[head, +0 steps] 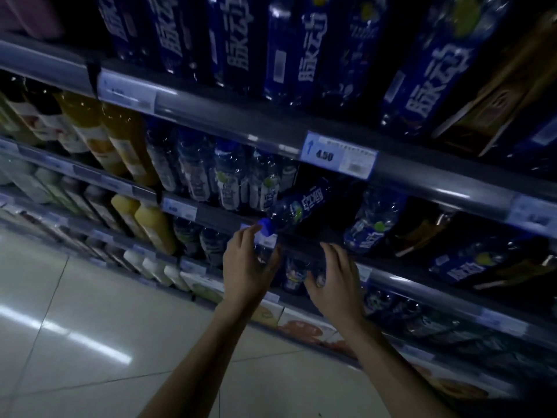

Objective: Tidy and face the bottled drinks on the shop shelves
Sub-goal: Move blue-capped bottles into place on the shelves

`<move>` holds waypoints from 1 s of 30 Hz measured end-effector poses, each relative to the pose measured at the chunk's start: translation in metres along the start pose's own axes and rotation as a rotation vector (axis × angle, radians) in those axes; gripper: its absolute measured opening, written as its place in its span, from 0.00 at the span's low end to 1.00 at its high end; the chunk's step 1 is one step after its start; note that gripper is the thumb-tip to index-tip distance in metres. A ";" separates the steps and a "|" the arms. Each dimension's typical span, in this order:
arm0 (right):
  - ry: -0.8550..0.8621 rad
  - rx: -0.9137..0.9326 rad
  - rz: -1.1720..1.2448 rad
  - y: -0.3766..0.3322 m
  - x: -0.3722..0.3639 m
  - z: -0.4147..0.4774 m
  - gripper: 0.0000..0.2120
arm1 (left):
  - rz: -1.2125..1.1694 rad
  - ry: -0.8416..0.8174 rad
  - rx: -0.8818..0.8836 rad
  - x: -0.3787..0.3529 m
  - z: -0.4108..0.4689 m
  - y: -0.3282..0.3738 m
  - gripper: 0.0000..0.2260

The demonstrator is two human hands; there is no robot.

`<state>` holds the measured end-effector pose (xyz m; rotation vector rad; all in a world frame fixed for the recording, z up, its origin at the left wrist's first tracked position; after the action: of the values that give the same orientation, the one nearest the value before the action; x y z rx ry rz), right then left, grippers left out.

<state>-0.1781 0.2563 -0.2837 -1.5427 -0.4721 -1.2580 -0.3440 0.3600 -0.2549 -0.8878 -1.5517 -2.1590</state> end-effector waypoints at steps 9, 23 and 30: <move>-0.017 0.016 -0.169 0.020 -0.040 0.027 0.35 | -0.201 -0.017 0.089 -0.041 0.018 -0.036 0.25; 0.031 -0.011 -0.185 0.030 -0.050 0.025 0.37 | -0.438 0.038 0.273 -0.061 0.033 -0.049 0.17; 0.020 -0.014 -0.184 0.032 -0.052 0.025 0.37 | -0.479 0.033 0.367 -0.059 0.033 -0.060 0.19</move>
<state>-0.1606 0.2812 -0.3419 -1.5236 -0.6042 -1.4191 -0.3255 0.4067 -0.3300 -0.3864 -2.2246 -2.0465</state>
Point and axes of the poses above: each hand's wrist, its own z-axis towards the middle knuckle, its own x-axis out of the back of the hand, y = z × x, the point moved 10 cm from there along z, towards the middle knuckle, and after that the axes turned 4 degrees about z, right-handed, at the moved point
